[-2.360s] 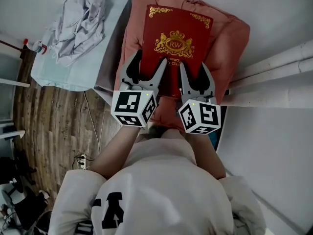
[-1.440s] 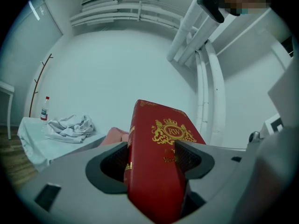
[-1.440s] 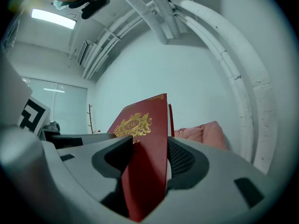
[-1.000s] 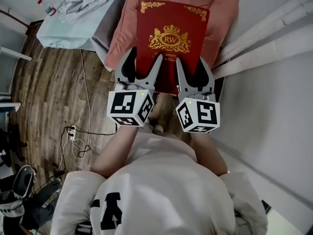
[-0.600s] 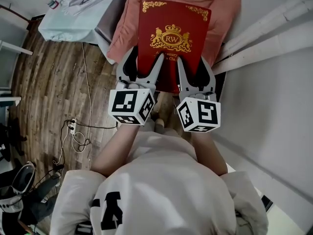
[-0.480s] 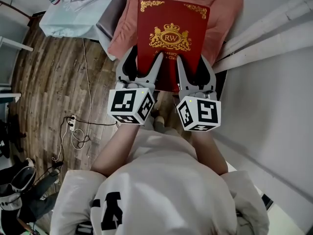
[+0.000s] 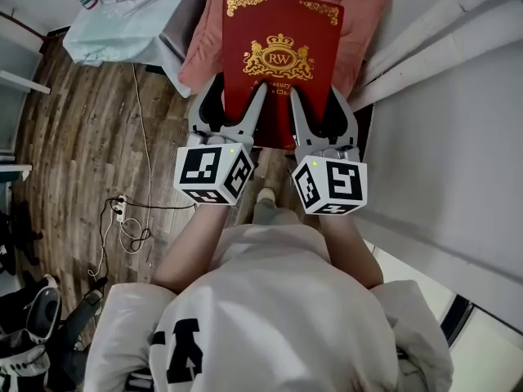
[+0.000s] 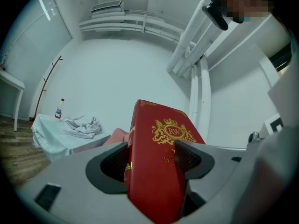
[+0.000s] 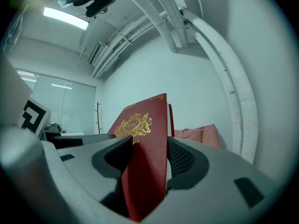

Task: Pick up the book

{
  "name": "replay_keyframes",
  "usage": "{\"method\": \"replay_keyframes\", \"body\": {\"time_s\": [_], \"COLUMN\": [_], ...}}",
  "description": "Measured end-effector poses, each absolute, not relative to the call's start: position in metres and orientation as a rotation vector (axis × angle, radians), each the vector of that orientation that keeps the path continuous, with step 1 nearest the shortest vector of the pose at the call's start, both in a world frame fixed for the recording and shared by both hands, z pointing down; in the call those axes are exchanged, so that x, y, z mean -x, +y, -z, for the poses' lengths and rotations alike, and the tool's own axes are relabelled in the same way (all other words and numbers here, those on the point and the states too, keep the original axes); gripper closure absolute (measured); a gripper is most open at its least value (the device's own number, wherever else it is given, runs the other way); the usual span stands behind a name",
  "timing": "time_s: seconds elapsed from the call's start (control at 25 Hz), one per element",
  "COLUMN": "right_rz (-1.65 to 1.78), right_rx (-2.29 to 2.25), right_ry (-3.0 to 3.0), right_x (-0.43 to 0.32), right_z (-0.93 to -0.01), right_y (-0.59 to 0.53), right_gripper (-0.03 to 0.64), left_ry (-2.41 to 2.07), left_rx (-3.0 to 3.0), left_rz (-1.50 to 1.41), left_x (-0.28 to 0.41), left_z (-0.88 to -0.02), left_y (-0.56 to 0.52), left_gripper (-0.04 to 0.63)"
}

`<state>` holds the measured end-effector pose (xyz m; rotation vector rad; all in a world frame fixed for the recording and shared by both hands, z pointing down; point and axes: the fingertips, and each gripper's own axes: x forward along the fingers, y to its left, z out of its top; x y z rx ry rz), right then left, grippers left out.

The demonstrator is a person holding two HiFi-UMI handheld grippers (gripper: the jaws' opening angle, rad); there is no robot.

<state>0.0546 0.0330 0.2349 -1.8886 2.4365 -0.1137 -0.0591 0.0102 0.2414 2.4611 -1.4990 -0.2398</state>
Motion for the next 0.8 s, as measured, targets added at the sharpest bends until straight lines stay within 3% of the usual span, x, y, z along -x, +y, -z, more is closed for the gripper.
{"method": "replay_keyframes", "body": {"time_s": [0.32,0.8], "right_rz": [0.166,0.156], "right_rx": [1.92,1.944], "right_ry": [2.408,2.364], "right_x": [-0.044,0.03], "right_z": [-0.227,-0.233], "right_y": [0.05,0.164], "right_gripper": [0.381,0.38], "left_ry": [-1.474,-1.436], "left_rx": [-2.467,-2.504], "left_rz": [0.185,0.182], "left_x": [0.069,0.143], "left_z": [-0.232,-0.236], "left_y": [0.025,0.135], "left_gripper": [0.288,0.288]}}
